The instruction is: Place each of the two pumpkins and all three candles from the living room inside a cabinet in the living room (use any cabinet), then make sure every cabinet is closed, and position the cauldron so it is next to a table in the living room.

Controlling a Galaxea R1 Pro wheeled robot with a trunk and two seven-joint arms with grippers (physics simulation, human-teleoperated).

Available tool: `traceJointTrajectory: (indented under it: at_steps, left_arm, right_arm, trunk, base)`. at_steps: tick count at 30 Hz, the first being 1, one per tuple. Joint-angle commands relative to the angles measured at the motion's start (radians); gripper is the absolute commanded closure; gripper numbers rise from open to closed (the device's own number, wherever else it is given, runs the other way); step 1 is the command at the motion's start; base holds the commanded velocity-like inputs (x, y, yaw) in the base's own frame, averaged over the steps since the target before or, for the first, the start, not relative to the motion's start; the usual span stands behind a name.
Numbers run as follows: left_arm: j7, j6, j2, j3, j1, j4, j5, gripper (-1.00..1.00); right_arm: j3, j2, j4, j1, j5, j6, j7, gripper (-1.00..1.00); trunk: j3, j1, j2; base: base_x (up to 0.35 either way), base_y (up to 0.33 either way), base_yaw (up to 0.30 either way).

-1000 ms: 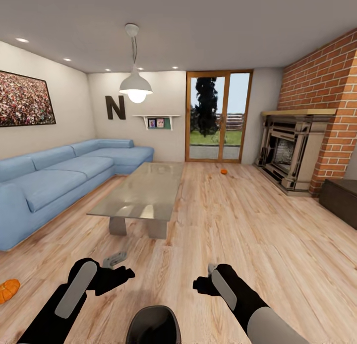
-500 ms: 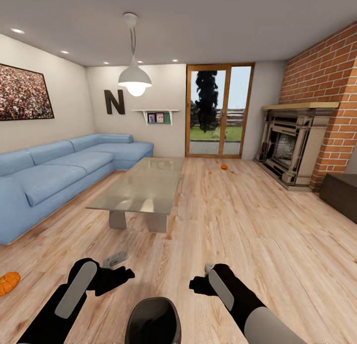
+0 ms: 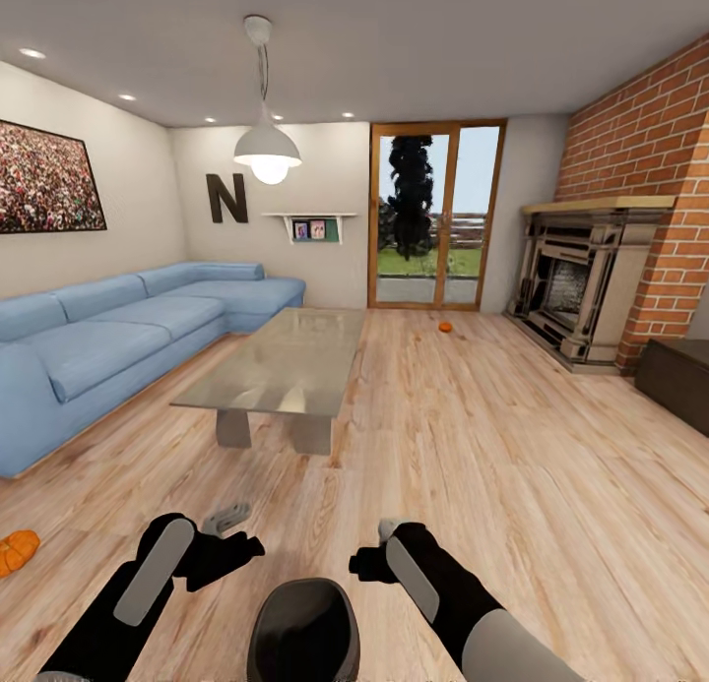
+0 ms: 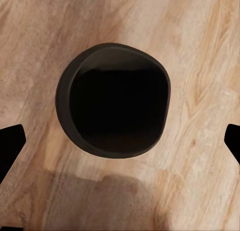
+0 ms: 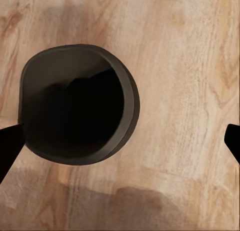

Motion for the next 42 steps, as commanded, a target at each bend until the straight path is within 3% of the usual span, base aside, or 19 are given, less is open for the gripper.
traceJointTrajectory:
  at_steps: [1,8,42]
  left_arm:
    - [0.011,-0.004,0.000,-0.004,-0.006,0.014,0.011,-1.00]
    - [0.012,-0.027,-0.002,-0.009,-0.018,0.050,0.010,-1.00]
    - [0.012,-0.028,0.002,-0.010,-0.019,0.051,0.010,-1.00]
  right_arm:
    - [0.008,0.000,-0.001,-0.001,-0.010,0.001,-0.019,-1.00]
    - [0.020,0.000,0.001,-0.001,-0.012,-0.001,-0.052,-1.00]
    - [0.022,0.000,0.001,-0.001,-0.014,-0.057,-0.041,-1.00]
  trunk:
    - [-0.004,0.004,-0.008]
    - [-0.026,0.031,-0.057]
    - [-0.133,0.161,-0.295]
  base:
    - [0.000,0.000,0.000]
    - [0.000,0.000,0.000]
    - [0.000,0.000,0.000]
